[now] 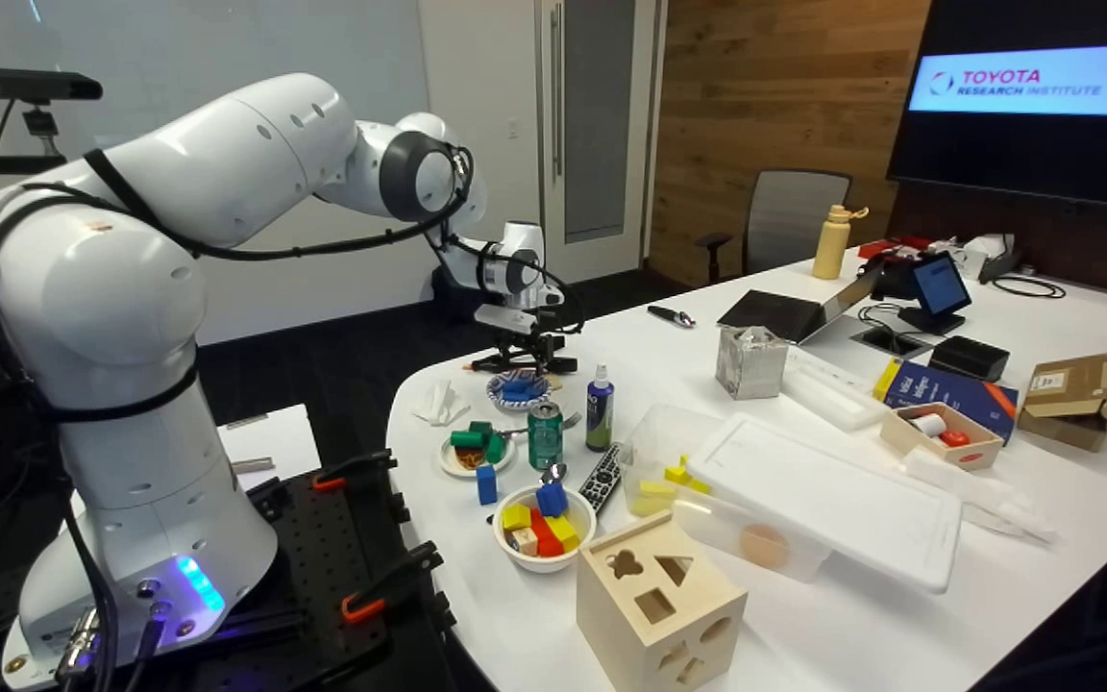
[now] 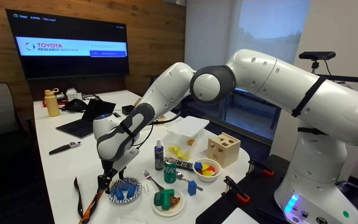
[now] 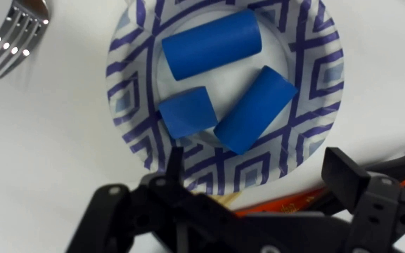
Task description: Move the first left bowl to the right
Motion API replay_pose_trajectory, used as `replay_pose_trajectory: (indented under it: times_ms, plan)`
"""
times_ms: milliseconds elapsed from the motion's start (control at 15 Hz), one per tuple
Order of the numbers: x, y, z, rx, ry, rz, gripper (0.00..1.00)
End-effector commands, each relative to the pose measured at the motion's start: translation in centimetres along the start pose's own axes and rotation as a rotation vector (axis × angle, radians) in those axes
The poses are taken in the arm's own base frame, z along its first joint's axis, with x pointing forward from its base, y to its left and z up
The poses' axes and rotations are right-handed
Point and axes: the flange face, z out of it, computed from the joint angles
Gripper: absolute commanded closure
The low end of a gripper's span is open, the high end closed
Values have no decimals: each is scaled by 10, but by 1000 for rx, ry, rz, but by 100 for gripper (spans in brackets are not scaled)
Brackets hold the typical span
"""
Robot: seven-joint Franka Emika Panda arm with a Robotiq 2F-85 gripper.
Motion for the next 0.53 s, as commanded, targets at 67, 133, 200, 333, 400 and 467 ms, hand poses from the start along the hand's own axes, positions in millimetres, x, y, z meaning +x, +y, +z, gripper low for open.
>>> replay_pose_trajectory:
  times_ms: [67,133,200,333,400,467]
  plan:
    - [5,8,29,57,3,18,0]
    - [6,9,32,66,15,23,0]
    - [8,10,35,71,23,29,0]
    - [11,11,35,78,24,35,0]
    - [11,12,35,75,16,42,0]
    - [11,13,35,72,7,42,0]
